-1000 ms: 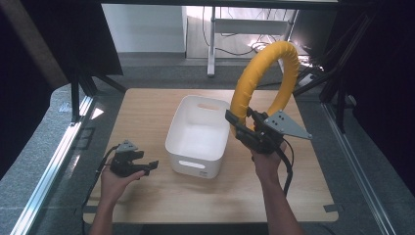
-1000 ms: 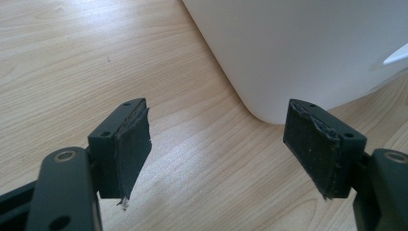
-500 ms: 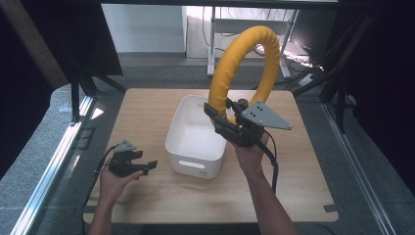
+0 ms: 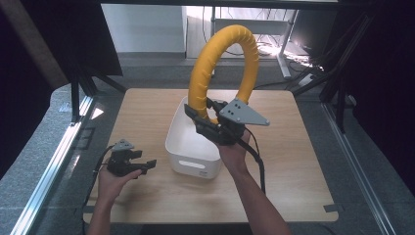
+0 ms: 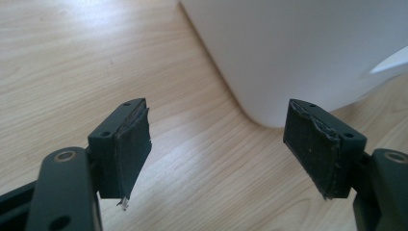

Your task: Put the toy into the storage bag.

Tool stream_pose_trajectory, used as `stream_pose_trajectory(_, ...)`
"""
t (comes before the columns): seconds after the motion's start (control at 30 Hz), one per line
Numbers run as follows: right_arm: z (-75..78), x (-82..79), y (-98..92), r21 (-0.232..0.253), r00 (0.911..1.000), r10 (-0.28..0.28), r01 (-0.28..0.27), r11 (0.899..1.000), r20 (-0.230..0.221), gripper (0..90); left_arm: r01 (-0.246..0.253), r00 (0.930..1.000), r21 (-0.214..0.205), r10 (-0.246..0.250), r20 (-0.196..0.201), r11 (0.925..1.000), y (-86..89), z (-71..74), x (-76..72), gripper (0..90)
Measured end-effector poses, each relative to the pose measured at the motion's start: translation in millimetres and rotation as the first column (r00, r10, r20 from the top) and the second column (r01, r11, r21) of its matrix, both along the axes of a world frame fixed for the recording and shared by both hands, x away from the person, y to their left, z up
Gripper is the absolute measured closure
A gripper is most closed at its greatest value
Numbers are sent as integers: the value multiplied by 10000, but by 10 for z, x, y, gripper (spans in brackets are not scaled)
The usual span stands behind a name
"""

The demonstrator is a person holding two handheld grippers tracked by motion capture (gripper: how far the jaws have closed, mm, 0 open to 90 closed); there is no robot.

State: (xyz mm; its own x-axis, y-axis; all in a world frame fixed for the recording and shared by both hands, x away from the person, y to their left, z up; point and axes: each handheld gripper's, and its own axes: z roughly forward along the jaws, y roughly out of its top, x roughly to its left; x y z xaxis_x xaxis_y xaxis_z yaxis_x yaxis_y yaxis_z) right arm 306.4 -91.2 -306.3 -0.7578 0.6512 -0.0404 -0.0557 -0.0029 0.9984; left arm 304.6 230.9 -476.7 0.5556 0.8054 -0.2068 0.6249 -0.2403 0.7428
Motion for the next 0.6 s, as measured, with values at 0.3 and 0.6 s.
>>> stream_pose_trajectory(0.3,-70,9,178,-72,9997,228,-229,9997,-85,504,-82,10000,-22,82,34,10000,73,146,21,259)
stream_pose_trajectory(0.6,-182,1,351,-131,9991,413,-415,9991,-116,504,248,9983,-679,-212,534,9974,196,711,92,267)
